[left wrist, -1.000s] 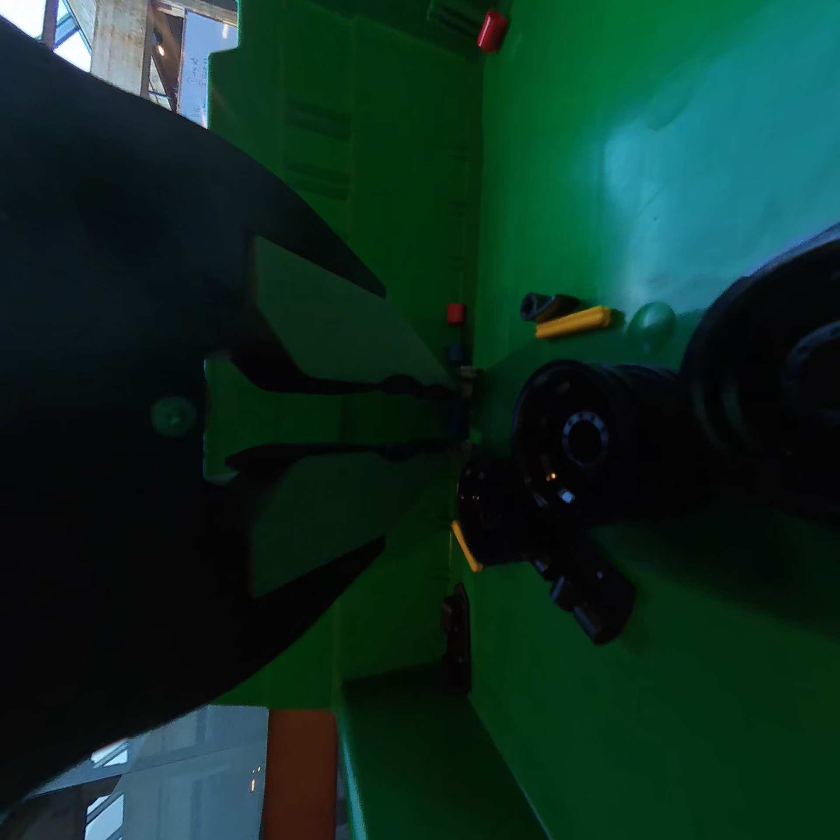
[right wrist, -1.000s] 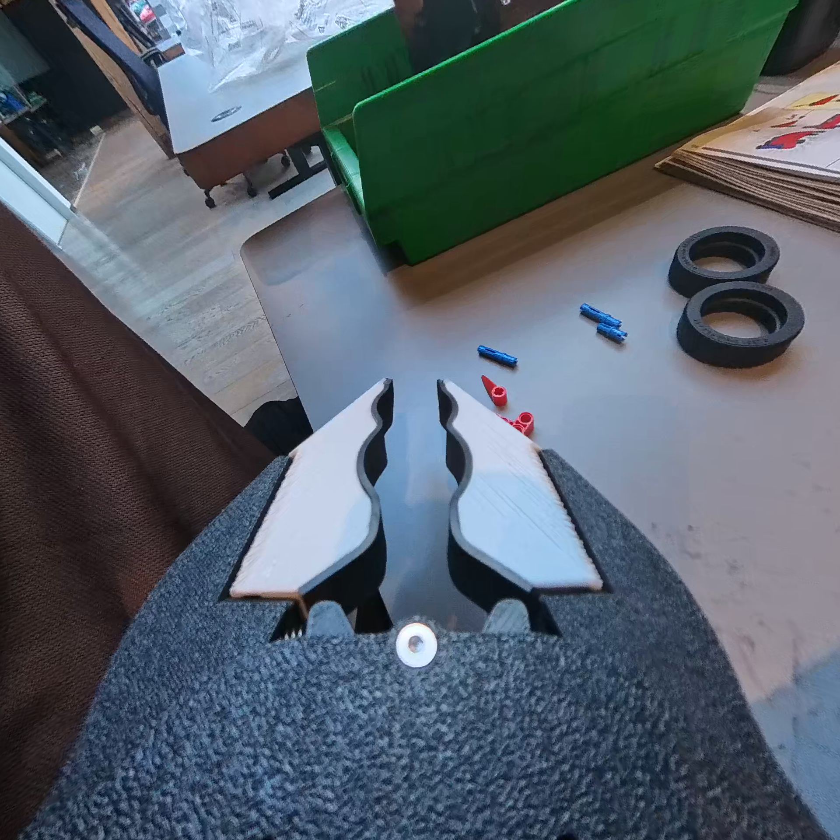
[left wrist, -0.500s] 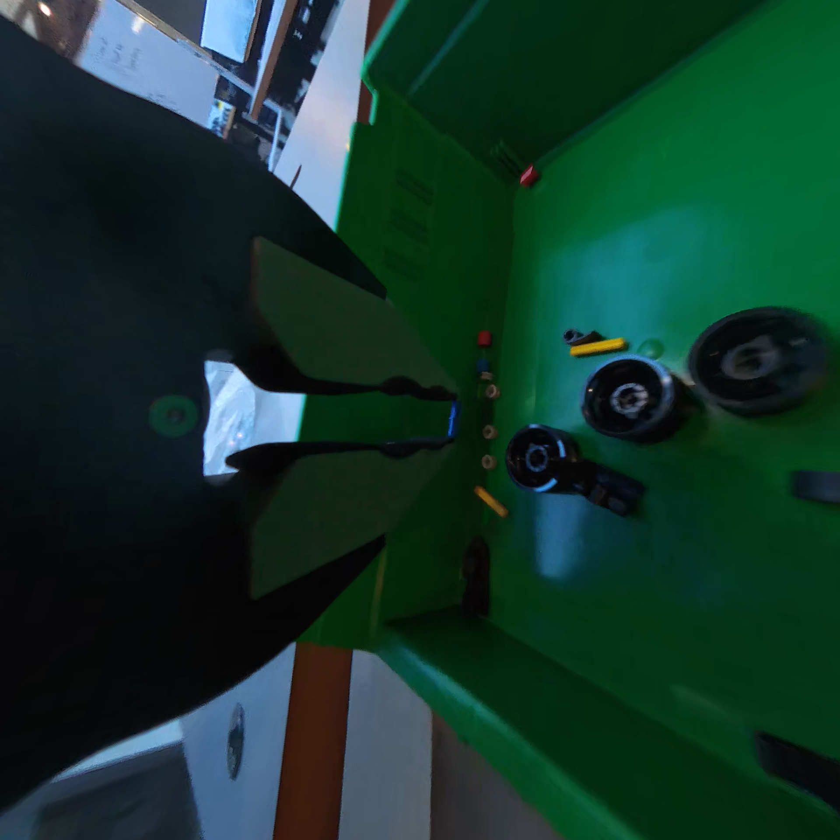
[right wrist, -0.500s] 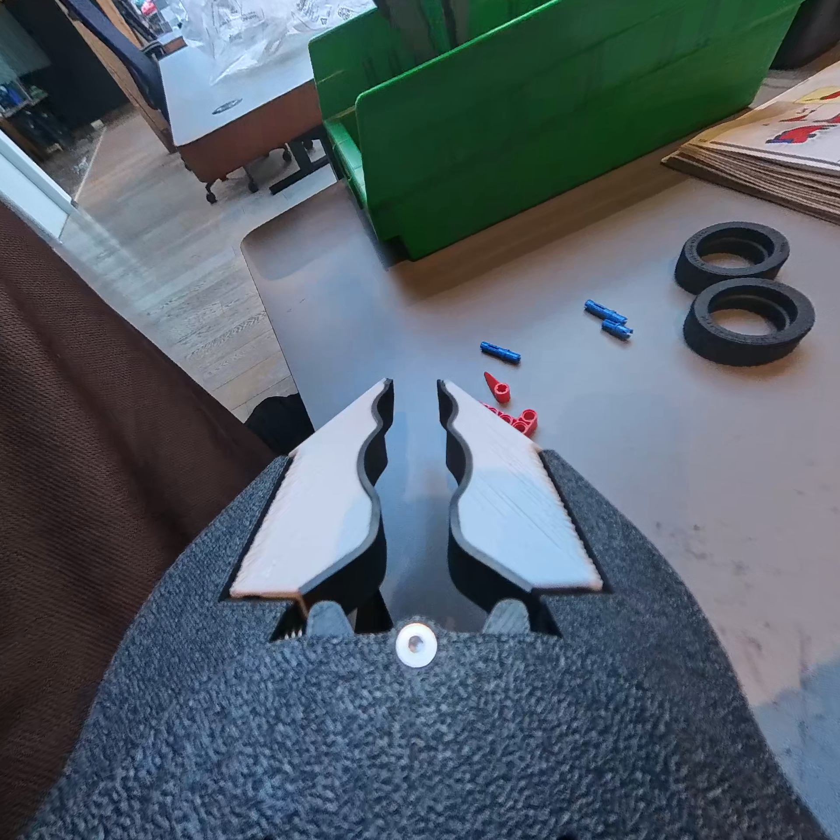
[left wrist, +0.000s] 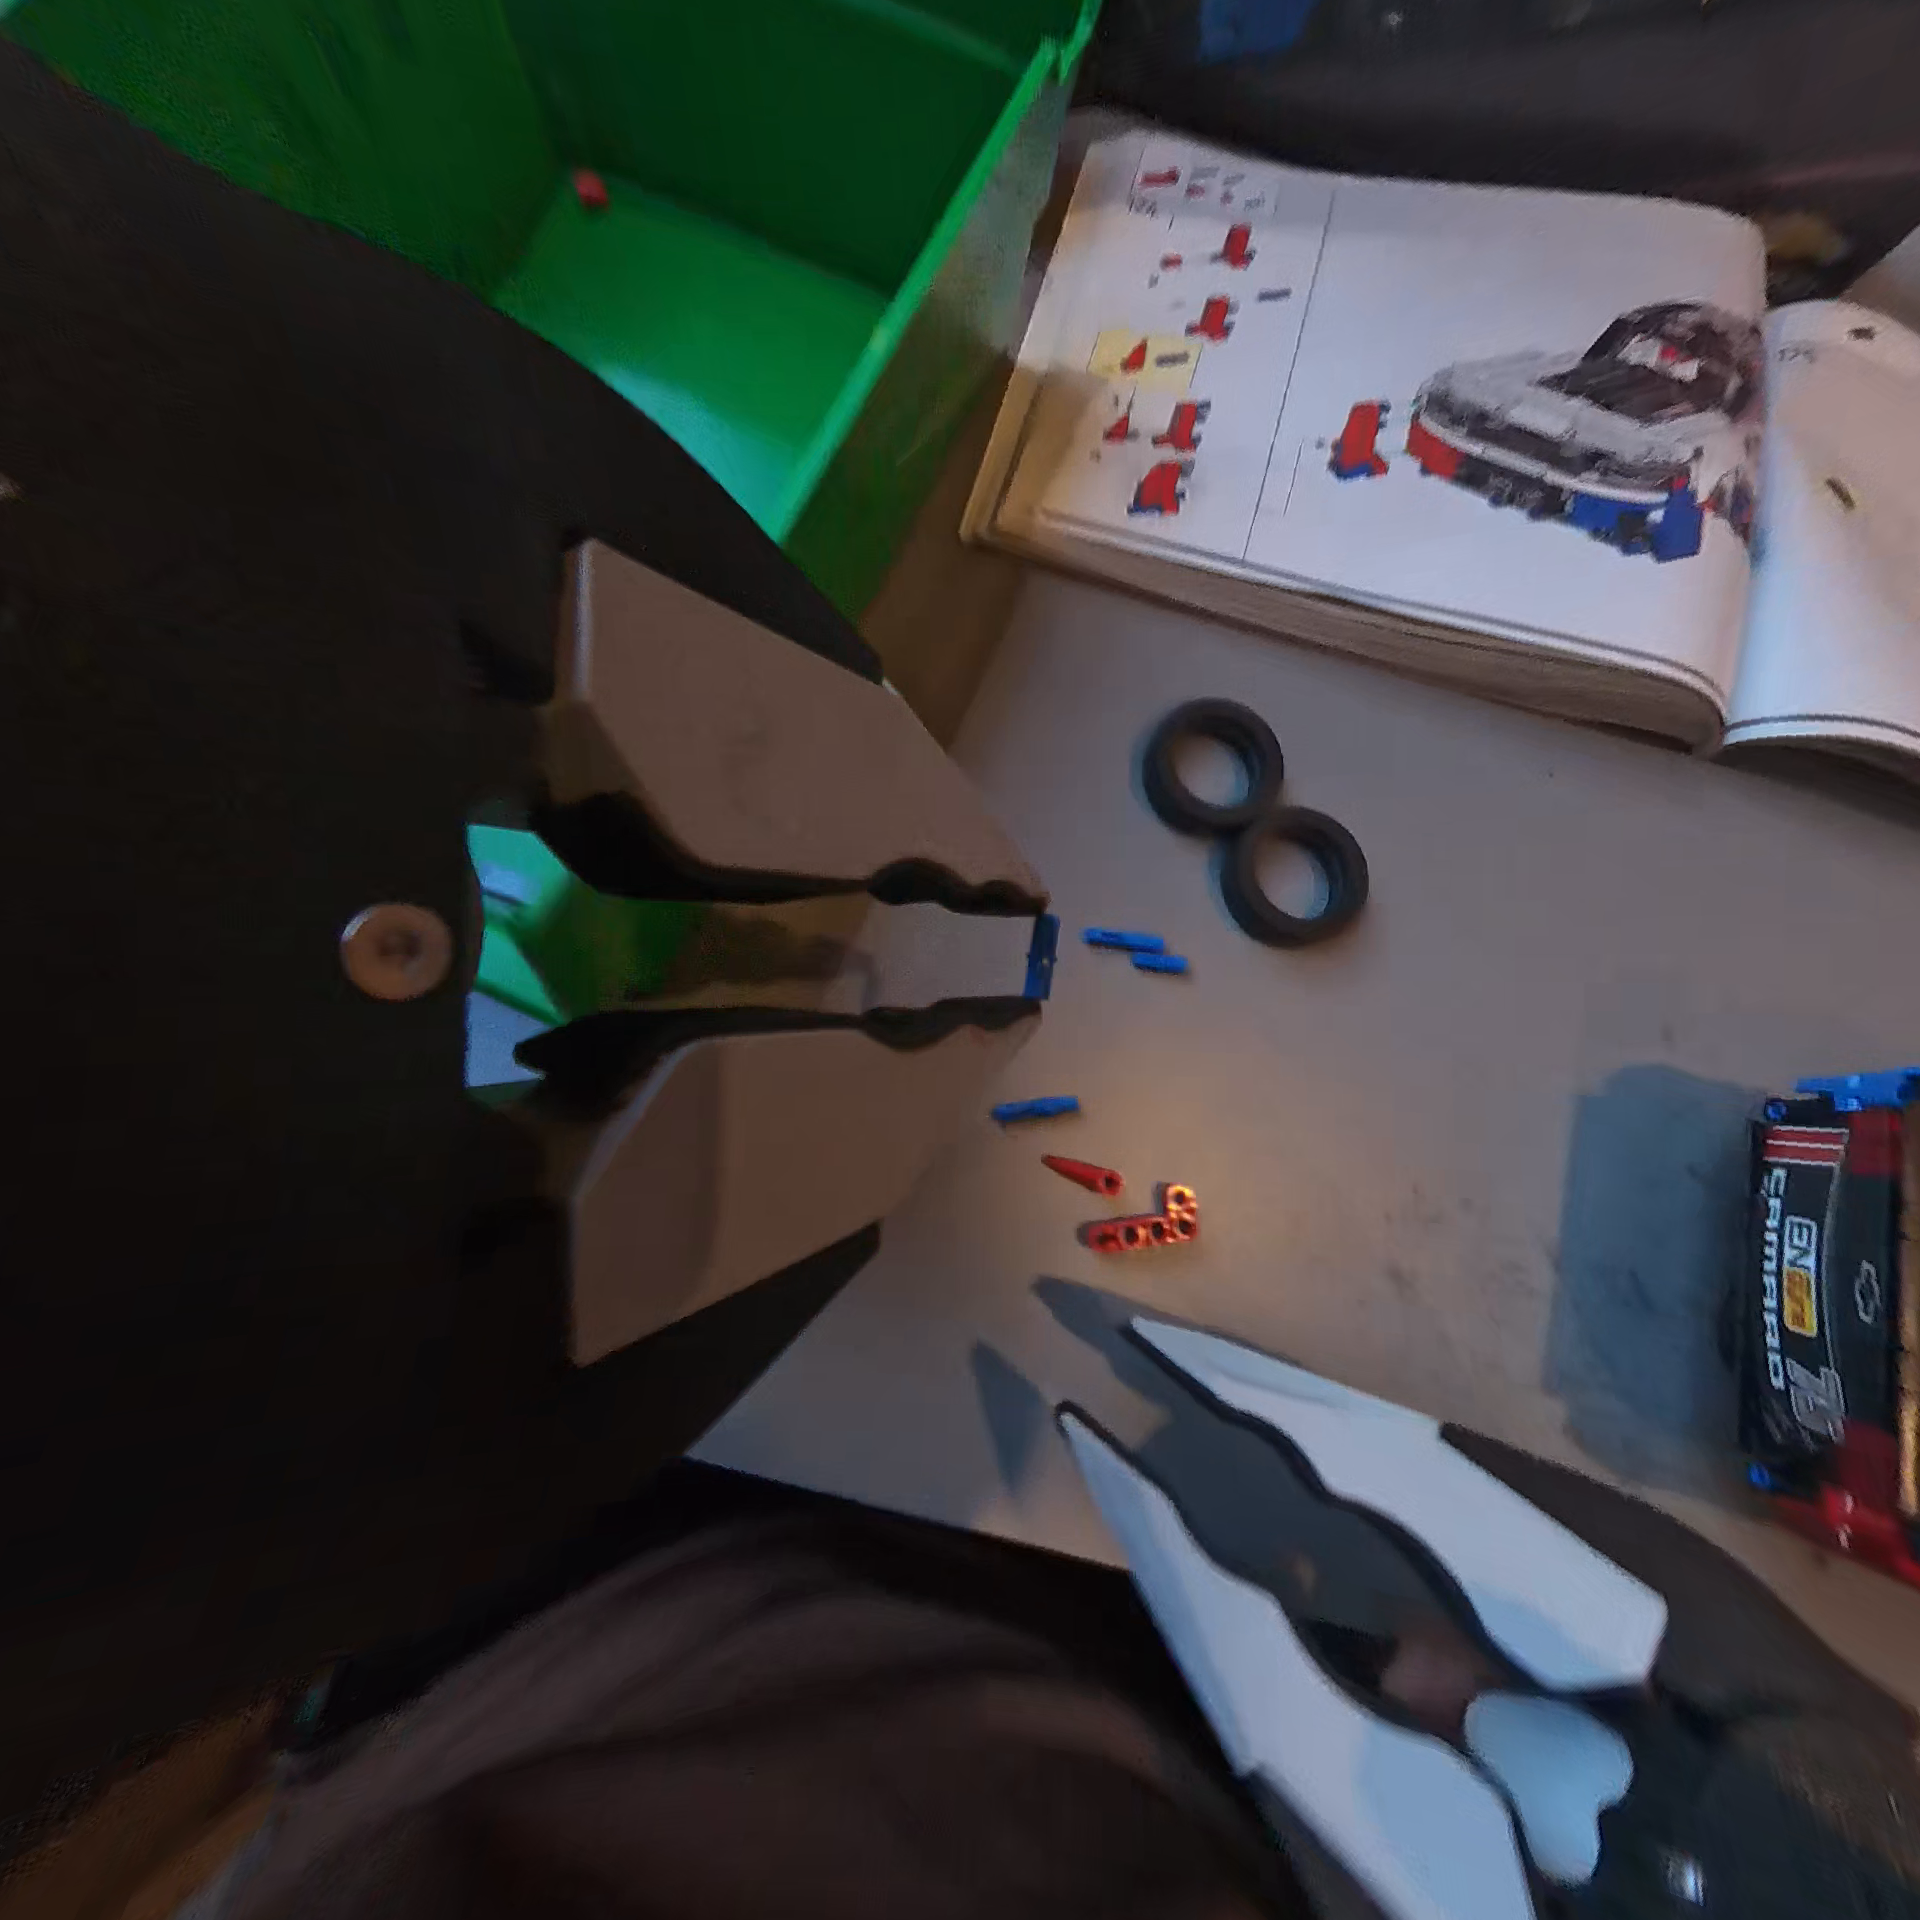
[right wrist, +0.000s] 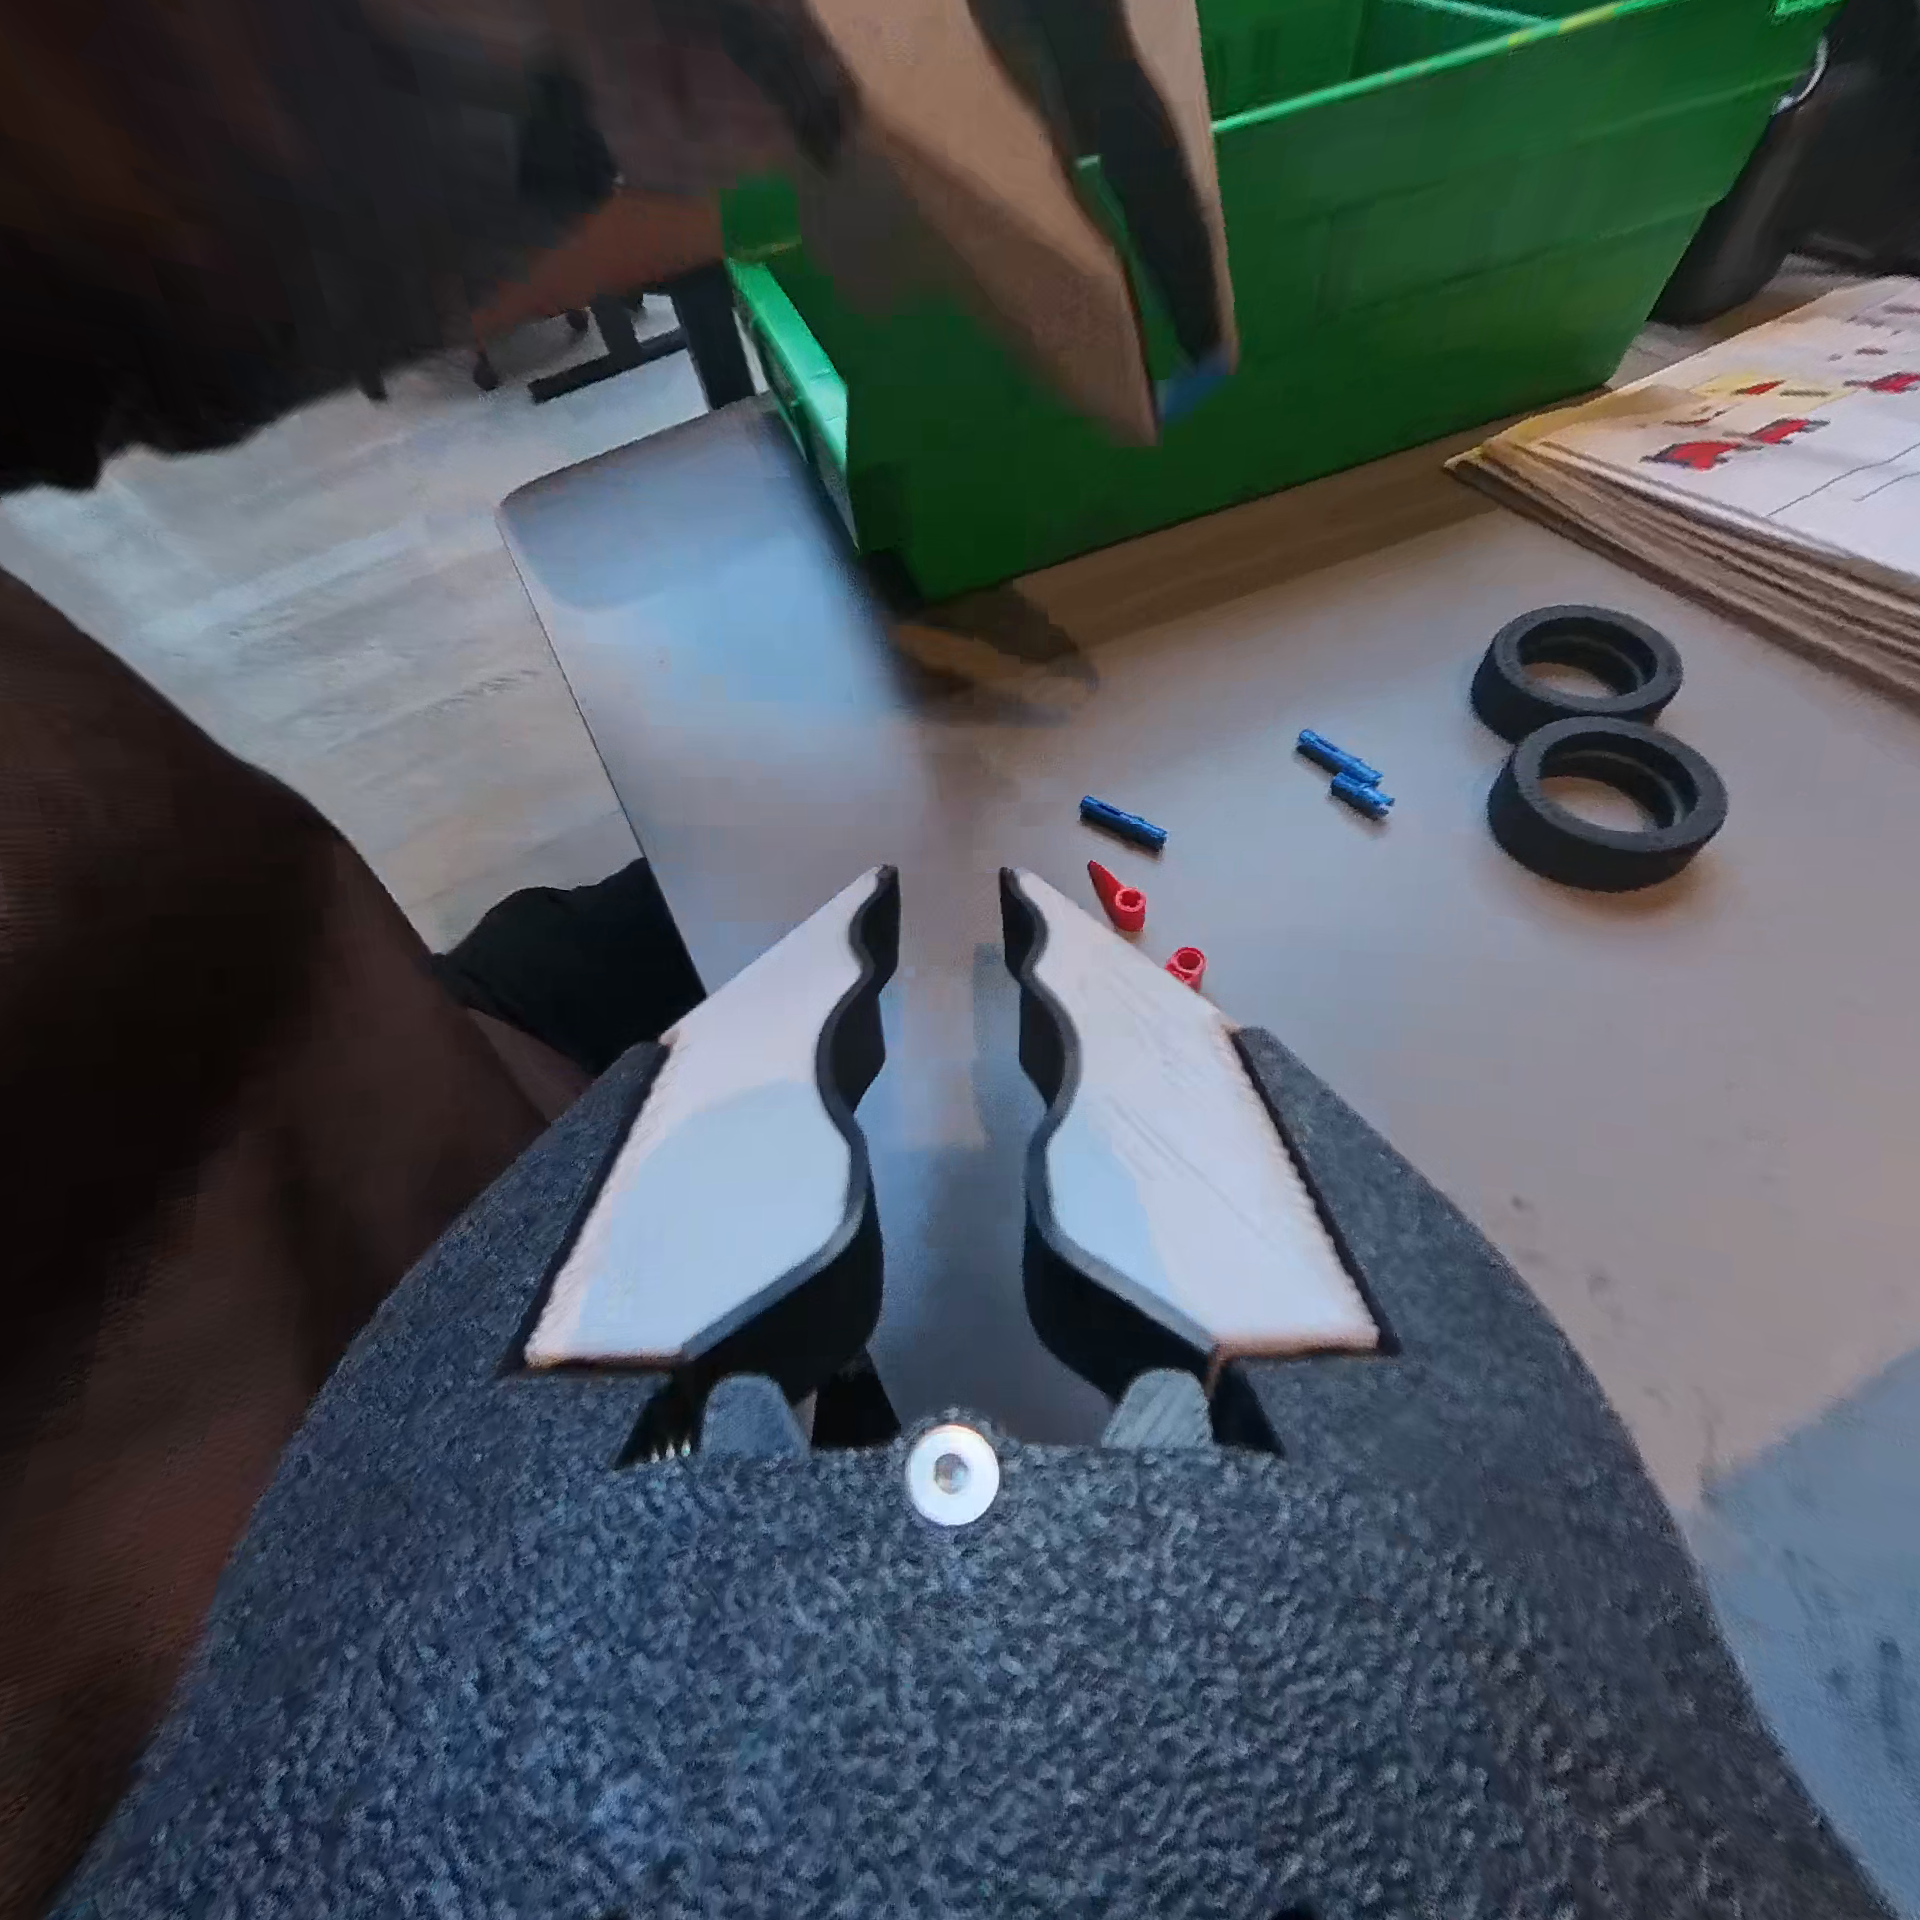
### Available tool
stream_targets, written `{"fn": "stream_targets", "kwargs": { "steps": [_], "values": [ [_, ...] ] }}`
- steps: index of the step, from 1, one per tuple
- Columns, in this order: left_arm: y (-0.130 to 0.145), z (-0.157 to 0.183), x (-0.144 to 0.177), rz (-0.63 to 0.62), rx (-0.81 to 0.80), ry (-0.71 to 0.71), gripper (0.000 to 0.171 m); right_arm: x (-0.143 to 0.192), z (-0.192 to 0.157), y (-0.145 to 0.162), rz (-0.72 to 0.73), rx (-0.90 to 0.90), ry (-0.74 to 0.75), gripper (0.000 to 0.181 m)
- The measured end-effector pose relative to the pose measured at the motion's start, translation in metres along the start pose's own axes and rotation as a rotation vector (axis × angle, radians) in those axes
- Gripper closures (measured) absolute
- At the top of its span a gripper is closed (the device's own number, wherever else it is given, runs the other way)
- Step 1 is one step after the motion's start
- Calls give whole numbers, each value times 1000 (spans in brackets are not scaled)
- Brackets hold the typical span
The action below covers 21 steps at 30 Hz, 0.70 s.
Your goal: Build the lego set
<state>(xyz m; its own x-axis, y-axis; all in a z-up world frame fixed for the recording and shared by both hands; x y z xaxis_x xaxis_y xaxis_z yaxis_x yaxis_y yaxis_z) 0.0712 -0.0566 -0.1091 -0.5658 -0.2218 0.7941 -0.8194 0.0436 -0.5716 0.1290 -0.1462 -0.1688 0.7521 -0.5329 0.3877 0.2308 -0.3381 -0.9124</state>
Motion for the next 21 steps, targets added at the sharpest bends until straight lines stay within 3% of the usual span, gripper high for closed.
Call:
{"fn": "stream_targets", "kwargs": {
  "steps": [3,6,13,21],
  "values": [
    [-4,29,-34,22,39,58,159,7,1,-3,4,45,34,163],
    [7,29,-63,-70,60,-20,158,15,1,-7,8,65,58,162],
    [3,18,-82,-108,163,-195,159,31,0,-5,7,81,97,162],
    [14,25,-94,-96,296,-127,156,35,3,-1,-2,71,107,162]
  ]
}}
Point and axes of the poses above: each gripper's, where its closed fingertips meet, x back along the fingers, y out of its underside, z = x × y across the jaws, the point moved 3 cm from there along x, back along the fingers
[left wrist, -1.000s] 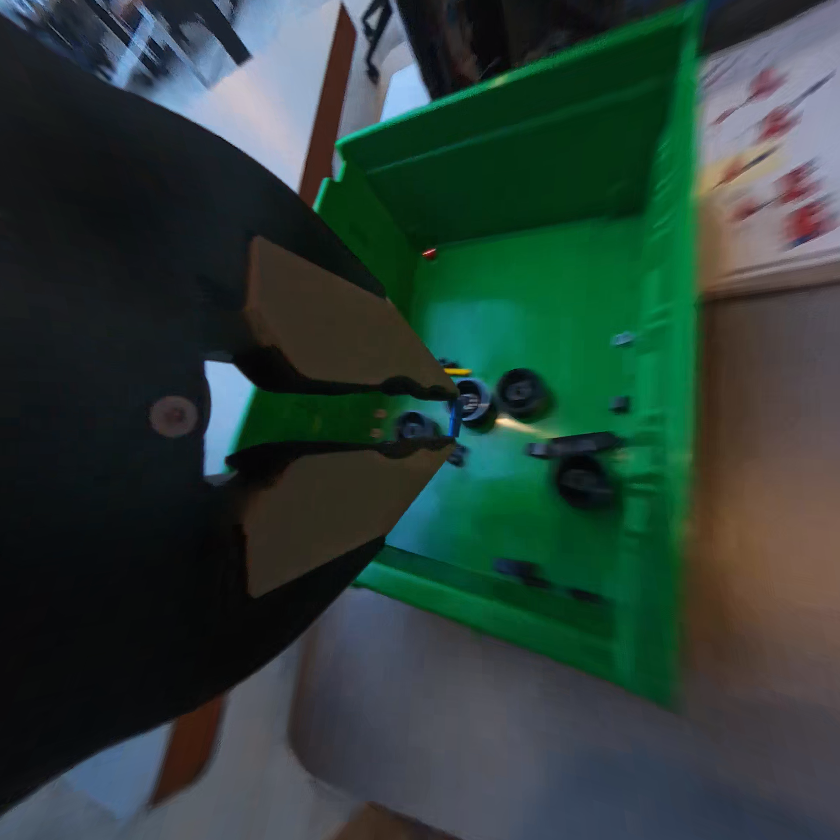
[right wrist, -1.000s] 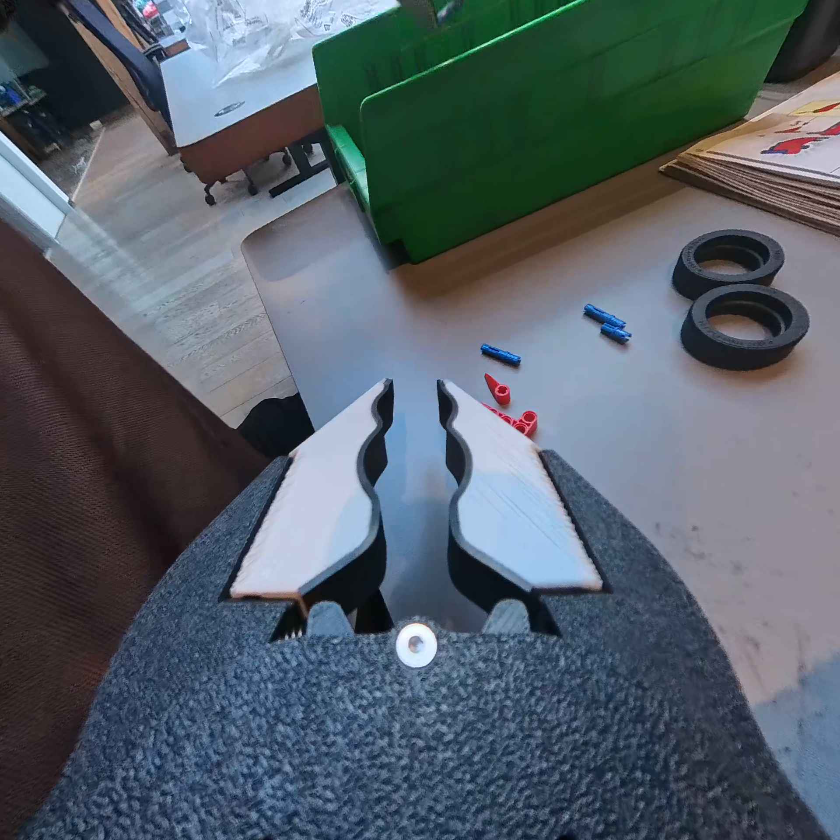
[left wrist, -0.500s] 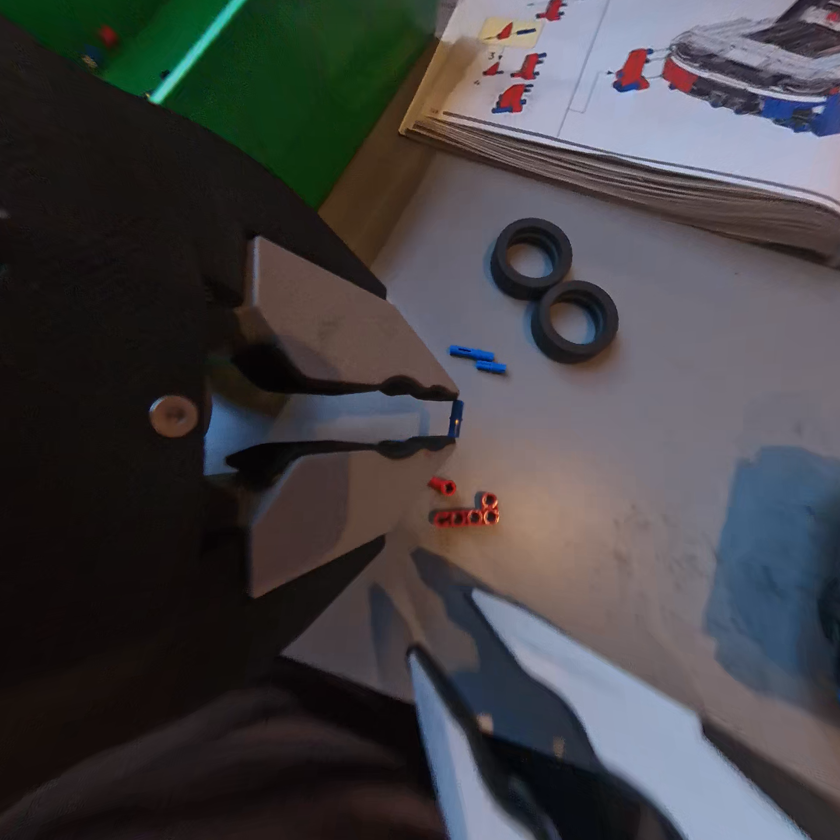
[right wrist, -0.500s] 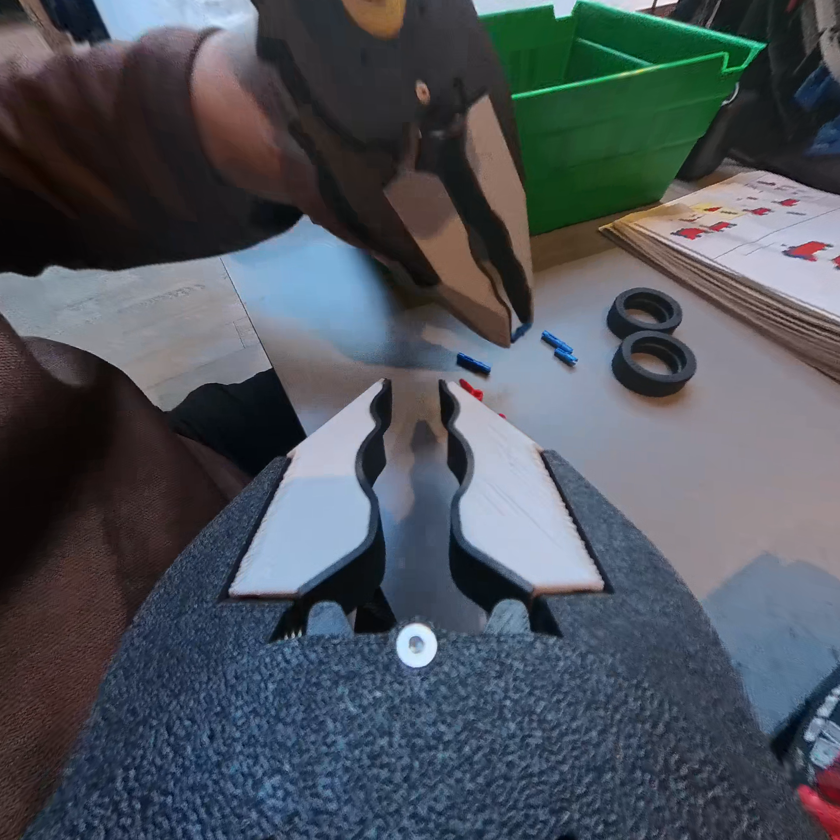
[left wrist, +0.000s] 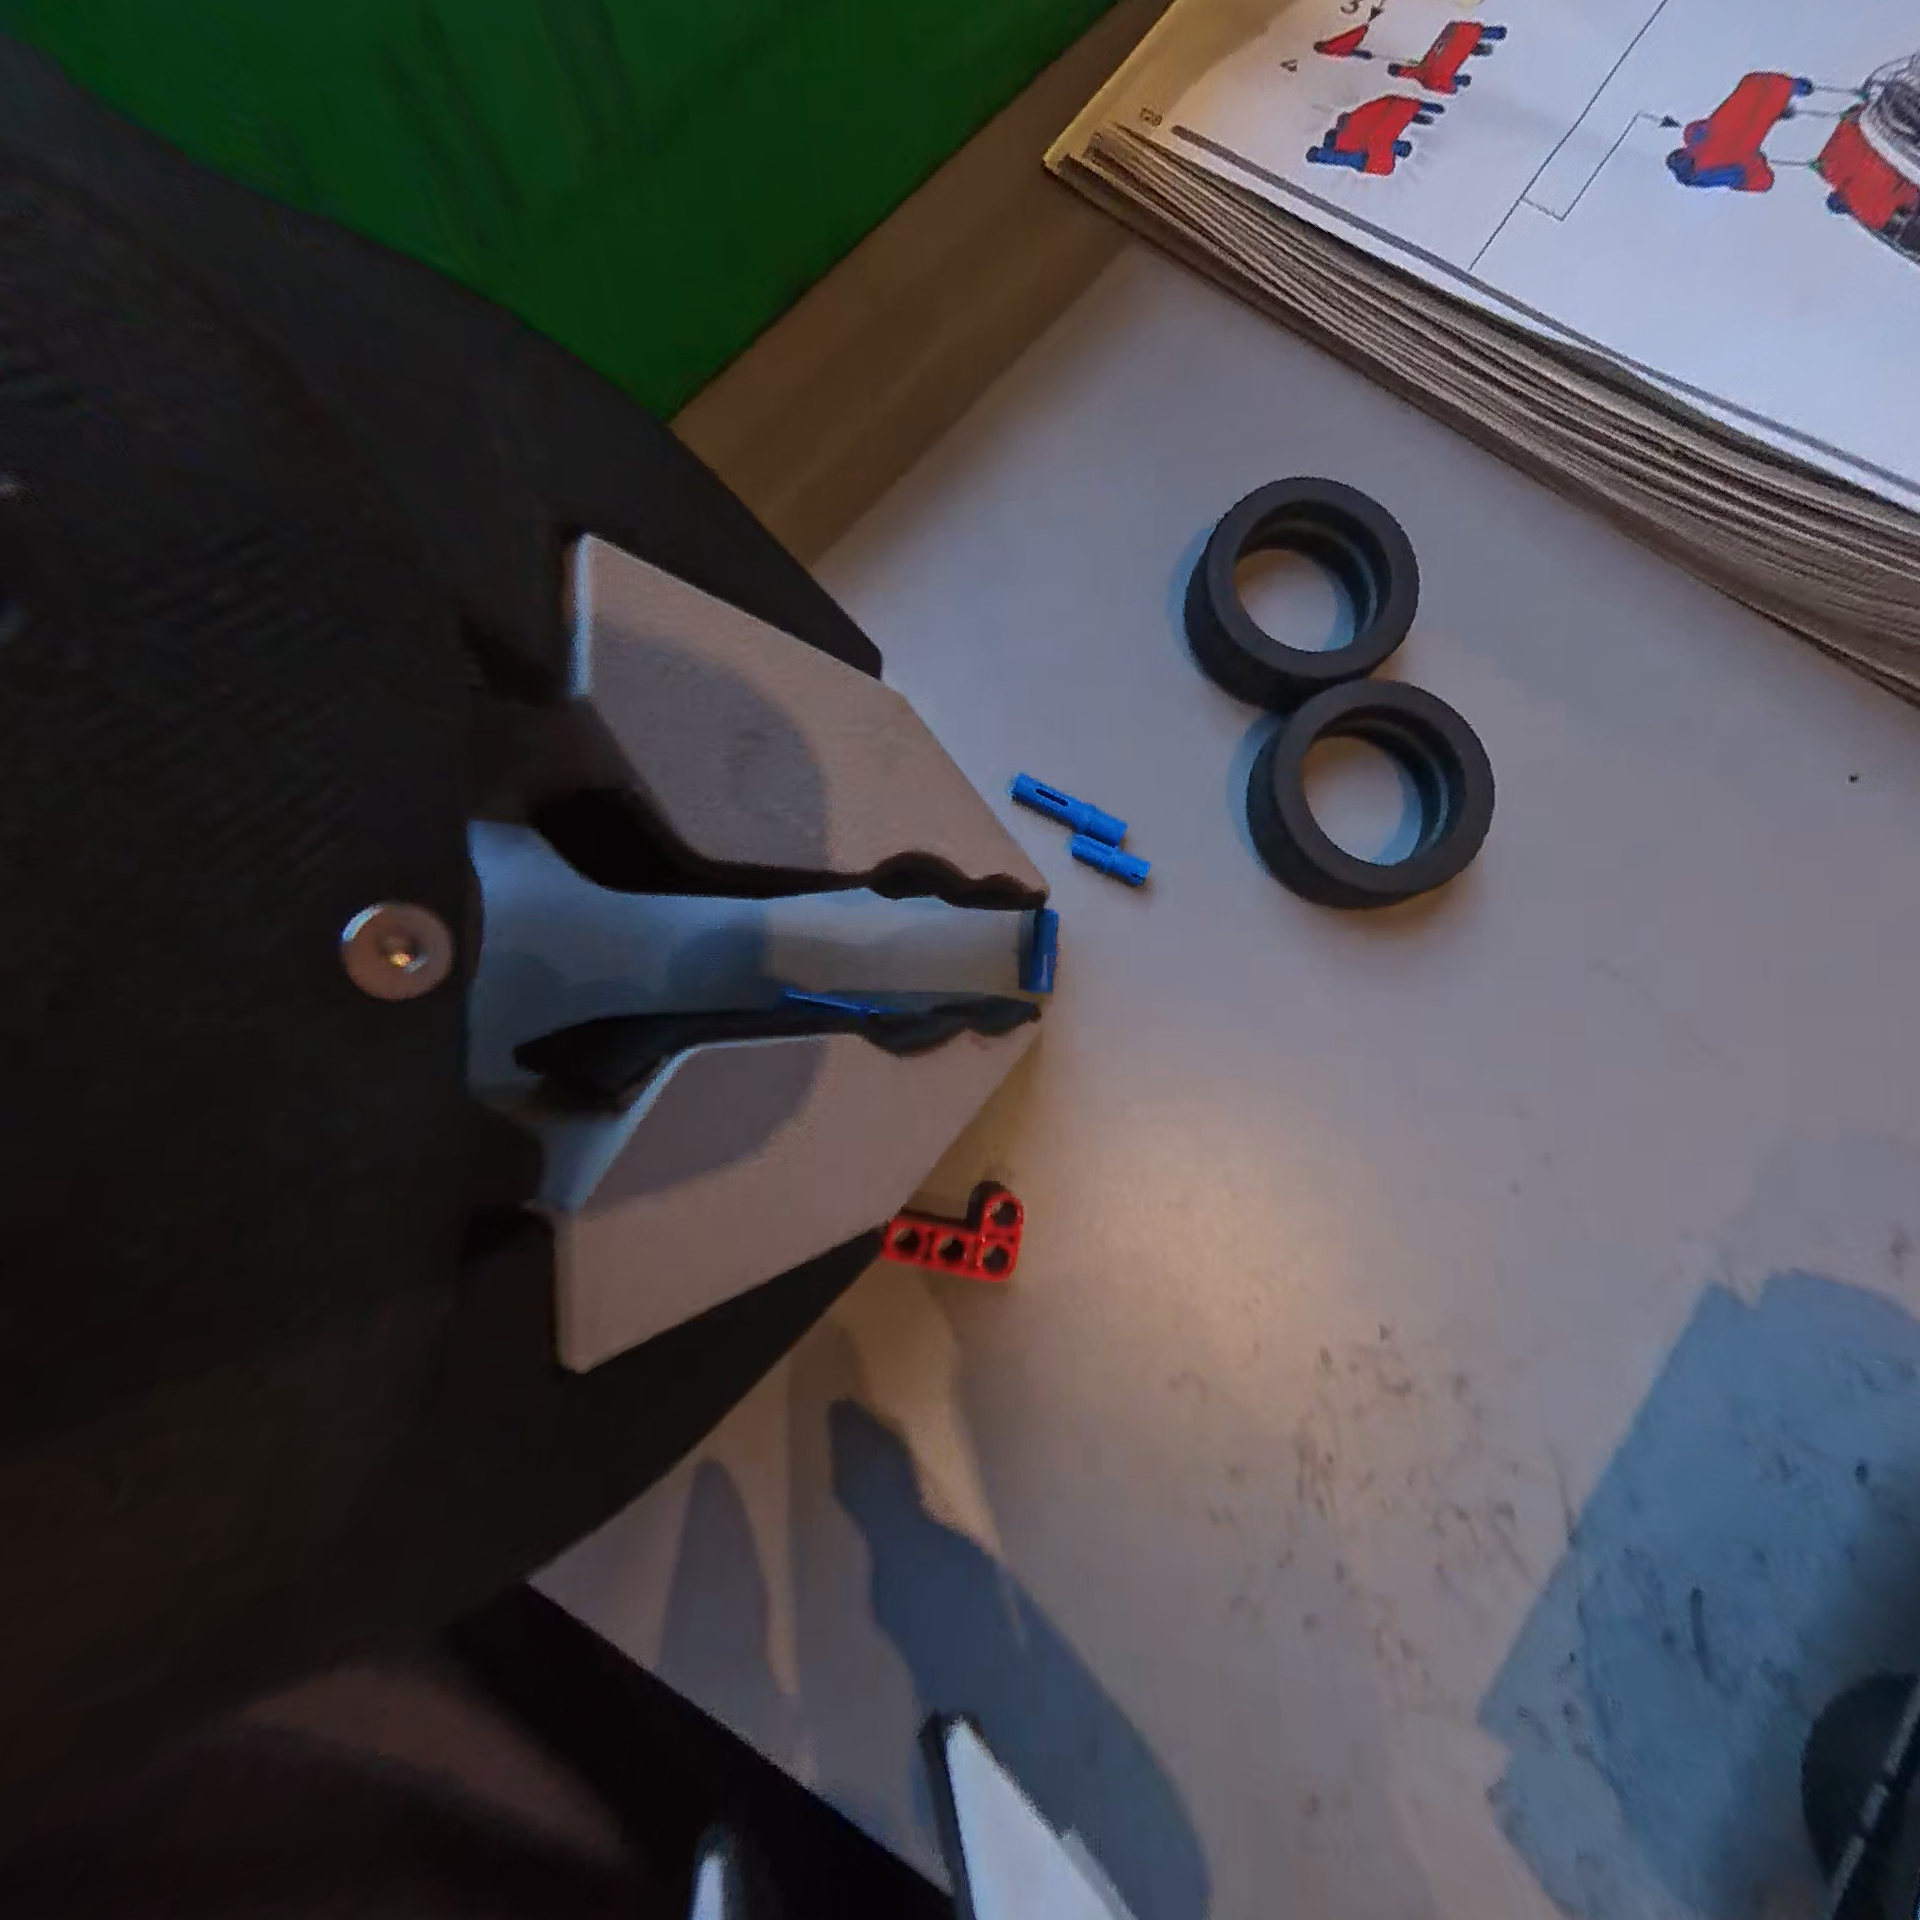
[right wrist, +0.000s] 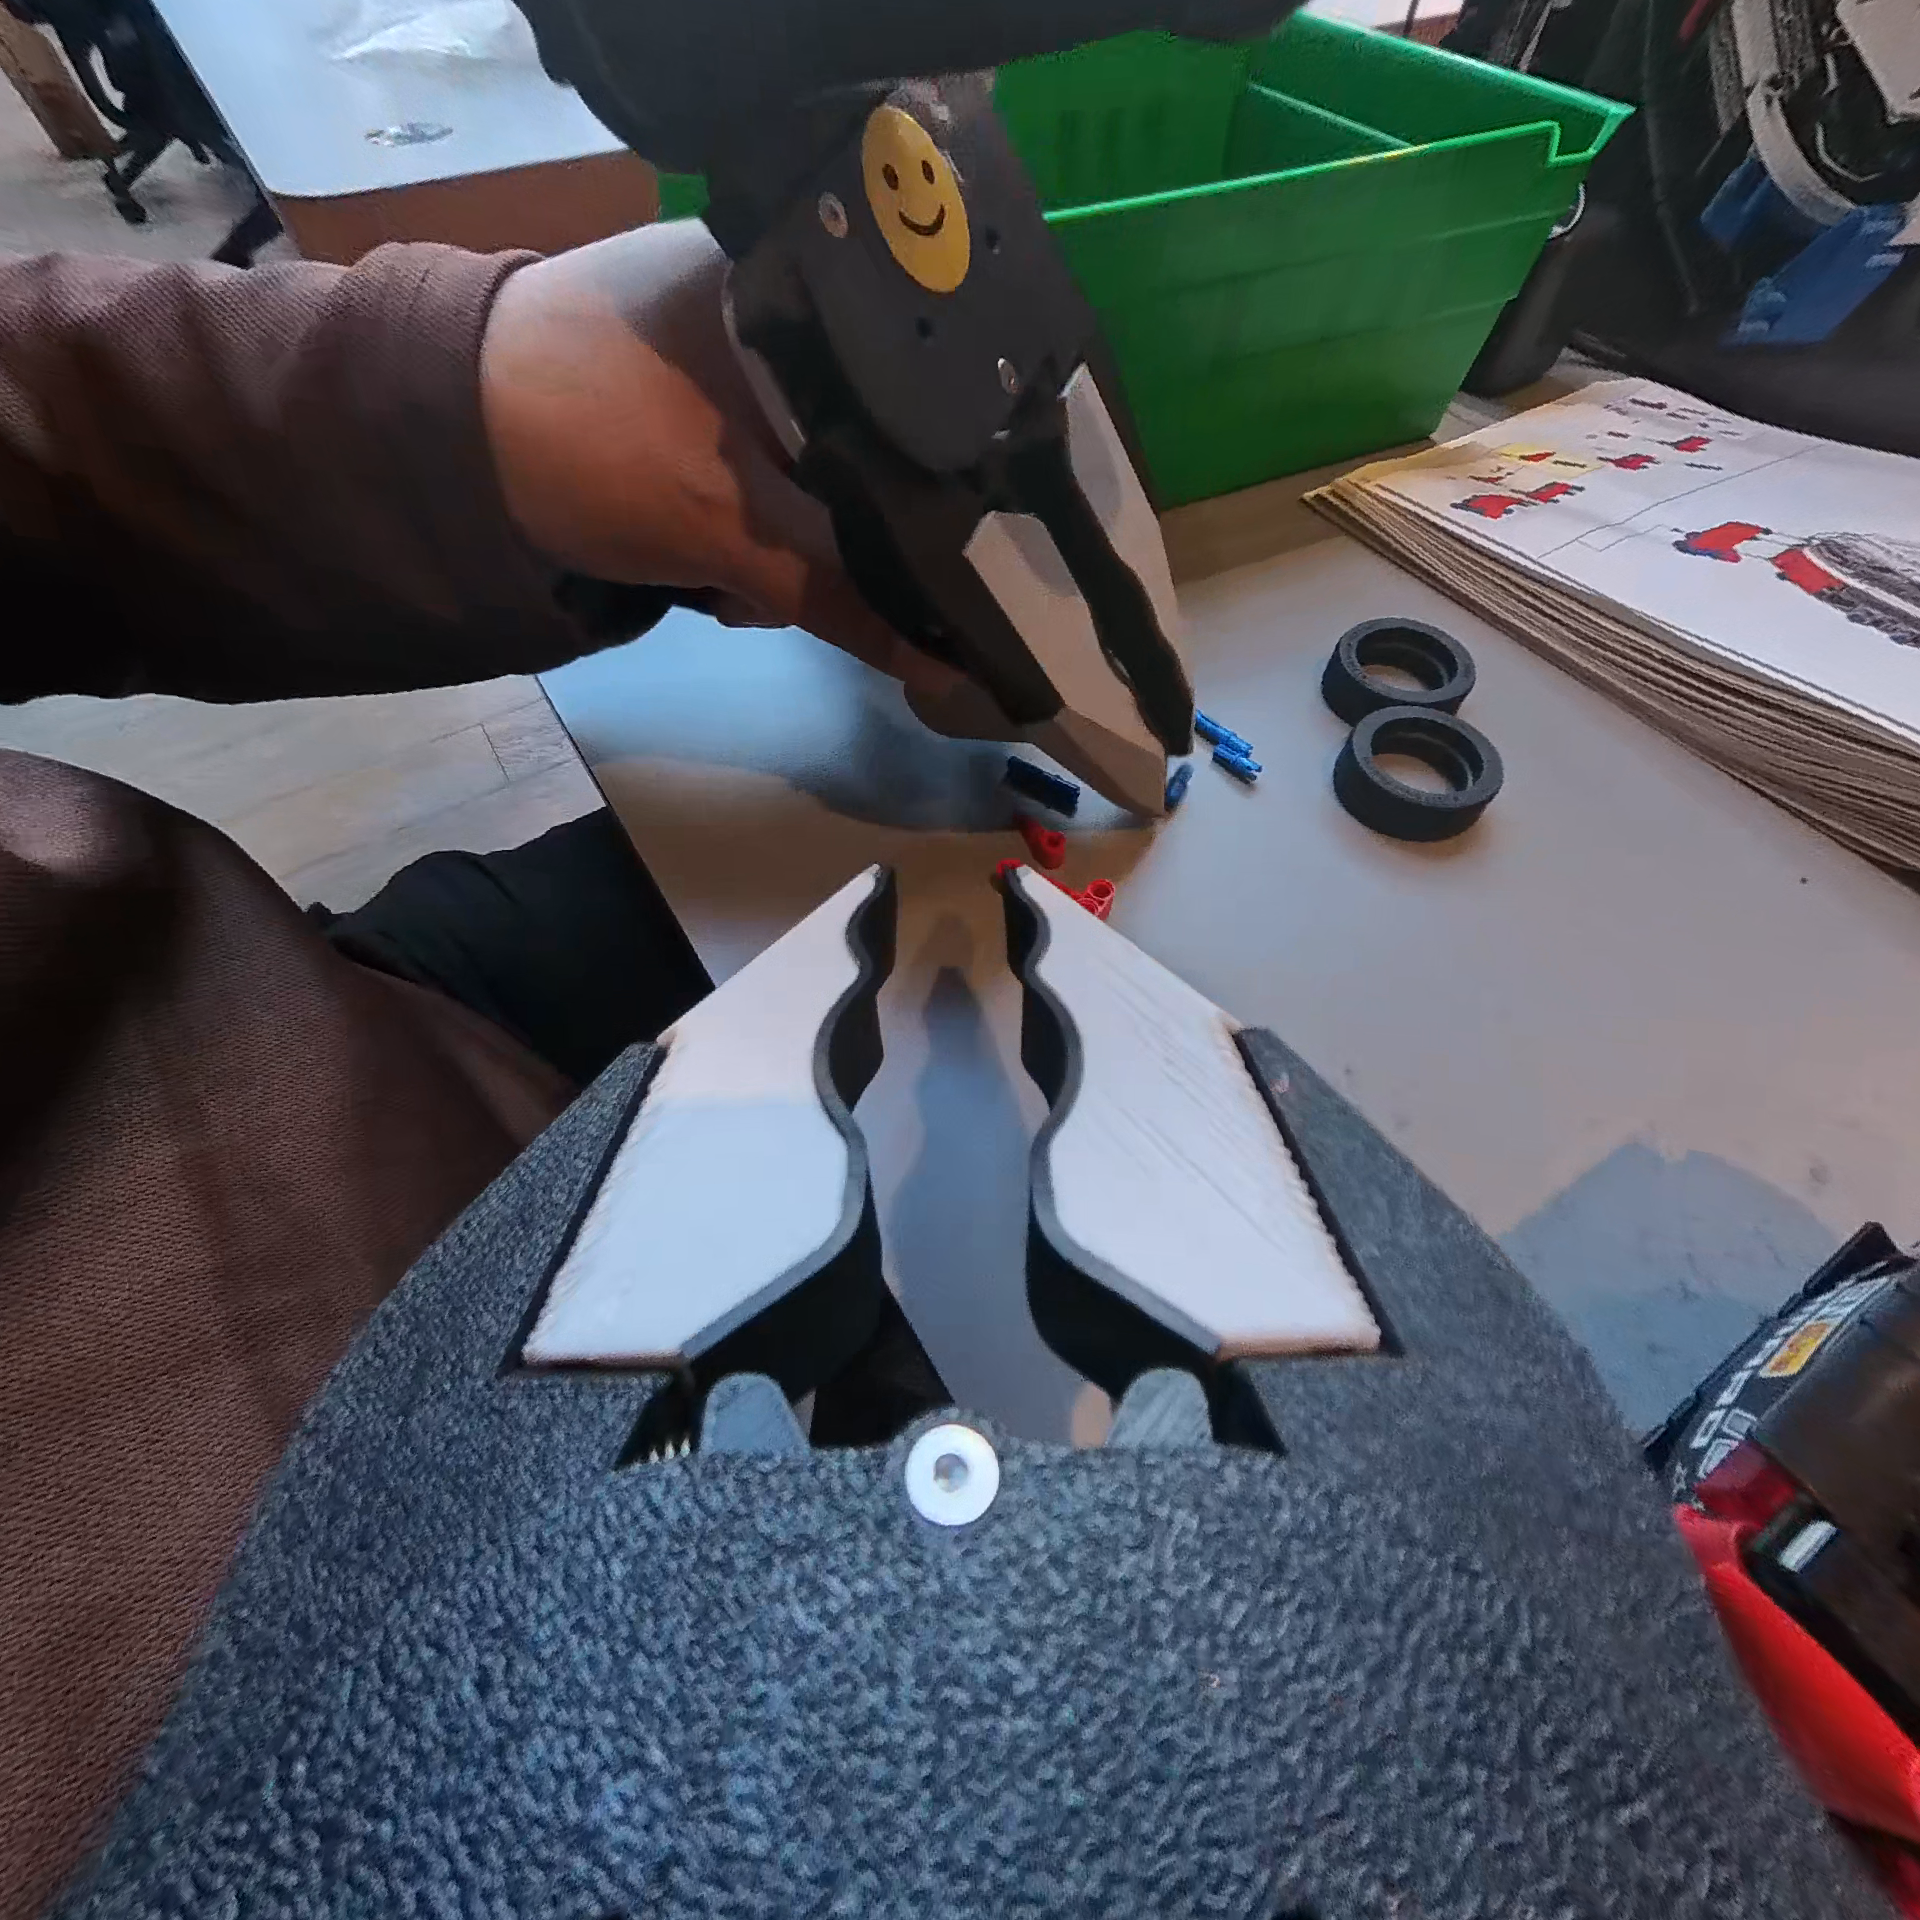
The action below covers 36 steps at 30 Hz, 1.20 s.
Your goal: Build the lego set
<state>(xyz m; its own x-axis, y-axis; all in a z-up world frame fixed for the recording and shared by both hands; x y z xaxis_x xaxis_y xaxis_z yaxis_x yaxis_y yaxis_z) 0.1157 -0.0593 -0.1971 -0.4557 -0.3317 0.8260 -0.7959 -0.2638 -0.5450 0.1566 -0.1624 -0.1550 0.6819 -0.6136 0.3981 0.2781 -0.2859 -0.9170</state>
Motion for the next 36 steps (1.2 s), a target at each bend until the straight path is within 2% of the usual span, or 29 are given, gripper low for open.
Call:
{"fn": "stream_targets", "kwargs": {
  "steps": [5,8,10,13,19,23,25,31,36],
  "values": [
    [-2,2,6,61,56,47,151,-3,1,3,-9,-11,-1,162],
    [4,-1,10,57,77,44,149,-4,2,4,-13,-21,3,162],
    [8,1,20,97,91,50,149,-5,4,6,-16,-28,12,162],
    [16,6,41,210,120,39,151,-8,7,10,-20,-47,26,162],
    [33,9,71,507,130,-8,141,-26,8,1,20,-66,9,162],
    [37,4,83,637,167,85,131,-36,9,-9,55,-151,-38,161],
    [37,-3,91,704,155,86,132,-40,7,-16,86,-210,-73,159],
    [36,-8,100,789,145,177,132,-48,9,-28,108,-299,-137,155],
    [36,-11,101,803,152,168,135,-49,31,-46,166,-294,-80,155]
  ]
}}
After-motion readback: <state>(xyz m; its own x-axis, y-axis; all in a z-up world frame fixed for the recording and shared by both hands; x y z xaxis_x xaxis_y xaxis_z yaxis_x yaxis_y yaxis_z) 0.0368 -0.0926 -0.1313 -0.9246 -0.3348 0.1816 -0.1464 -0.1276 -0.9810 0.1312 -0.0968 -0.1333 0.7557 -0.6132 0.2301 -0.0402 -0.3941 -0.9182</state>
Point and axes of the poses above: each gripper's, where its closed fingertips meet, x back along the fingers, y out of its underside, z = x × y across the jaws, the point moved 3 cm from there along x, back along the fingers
